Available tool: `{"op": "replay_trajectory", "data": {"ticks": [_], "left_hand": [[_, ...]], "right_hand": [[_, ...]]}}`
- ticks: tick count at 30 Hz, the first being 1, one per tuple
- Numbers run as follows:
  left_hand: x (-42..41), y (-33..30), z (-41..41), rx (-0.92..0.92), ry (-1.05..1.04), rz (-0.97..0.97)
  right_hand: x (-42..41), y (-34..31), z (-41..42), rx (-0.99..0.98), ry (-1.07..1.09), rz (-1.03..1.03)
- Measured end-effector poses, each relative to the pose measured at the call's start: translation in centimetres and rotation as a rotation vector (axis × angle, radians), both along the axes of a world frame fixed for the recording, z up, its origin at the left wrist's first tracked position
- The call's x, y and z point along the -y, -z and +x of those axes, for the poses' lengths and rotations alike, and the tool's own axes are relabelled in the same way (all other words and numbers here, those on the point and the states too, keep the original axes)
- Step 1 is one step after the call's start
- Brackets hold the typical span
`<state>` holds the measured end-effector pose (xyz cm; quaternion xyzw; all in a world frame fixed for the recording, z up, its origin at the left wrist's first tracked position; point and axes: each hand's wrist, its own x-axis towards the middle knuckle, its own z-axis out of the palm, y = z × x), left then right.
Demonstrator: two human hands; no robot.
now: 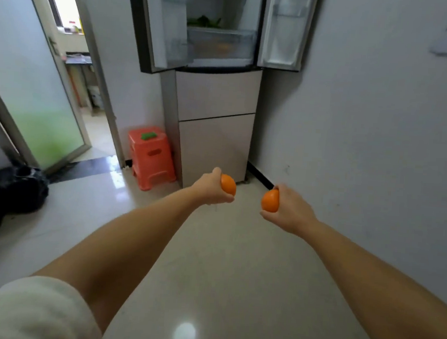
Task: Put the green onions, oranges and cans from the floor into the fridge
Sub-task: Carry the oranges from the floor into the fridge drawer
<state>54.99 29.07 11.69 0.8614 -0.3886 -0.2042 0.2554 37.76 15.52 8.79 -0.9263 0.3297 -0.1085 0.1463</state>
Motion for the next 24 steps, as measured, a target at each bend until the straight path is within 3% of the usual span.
{"op": "replay_trajectory", "data": {"ticks": [8,16,24], "left_hand": [[11.1,-0.8,3.3,0.104,0.021,0.002],[23.8,-1.3,12.5,0.114,0.023,-0.010],[35.6,-4.9,22.8,0.097,0.030,-0.054]], "right_hand": [[10.8,-0.5,2.7,0.056,0.009,0.020],[23.1,-2.7,12.1,-0.003,-0.081,-0.055],[36.2,-7.4,22.3,0.105,-0.034,-0.019]]}}
